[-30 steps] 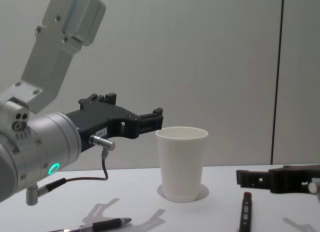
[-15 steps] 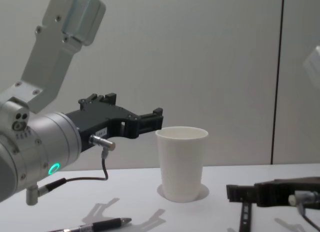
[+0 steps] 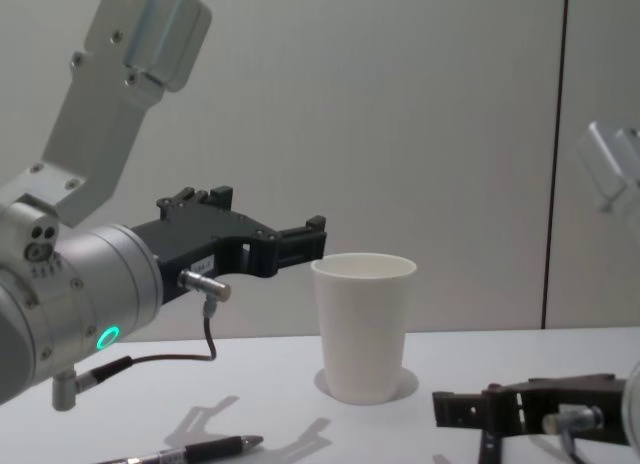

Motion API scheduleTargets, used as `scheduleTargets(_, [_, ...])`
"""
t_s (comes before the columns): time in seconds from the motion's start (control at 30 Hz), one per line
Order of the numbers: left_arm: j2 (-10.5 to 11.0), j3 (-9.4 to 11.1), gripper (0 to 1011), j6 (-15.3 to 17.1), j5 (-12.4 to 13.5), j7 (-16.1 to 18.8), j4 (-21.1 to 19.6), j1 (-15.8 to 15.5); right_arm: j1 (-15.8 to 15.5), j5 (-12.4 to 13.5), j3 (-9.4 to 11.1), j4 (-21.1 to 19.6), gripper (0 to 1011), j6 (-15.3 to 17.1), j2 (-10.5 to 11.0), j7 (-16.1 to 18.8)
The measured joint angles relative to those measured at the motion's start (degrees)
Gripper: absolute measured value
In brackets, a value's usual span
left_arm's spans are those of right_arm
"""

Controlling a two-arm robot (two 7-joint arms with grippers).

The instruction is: Place the pen into the pen holder.

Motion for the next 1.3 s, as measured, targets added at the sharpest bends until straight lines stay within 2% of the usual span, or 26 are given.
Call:
scheduleTargets(0.63, [0.00,0.00,1001,0.00,0.00,0.00,0.00,0.00,-0.01,-1.14,-0.25,2.69,1002,-1.26,-1.67,-2.66])
scheduleTargets(1.3, [0.00,0.00,1001,0.00,0.00,0.00,0.00,0.00,0.72,-1.75,-0.53,5.41,1002,-2.44,-3.48,-2.52])
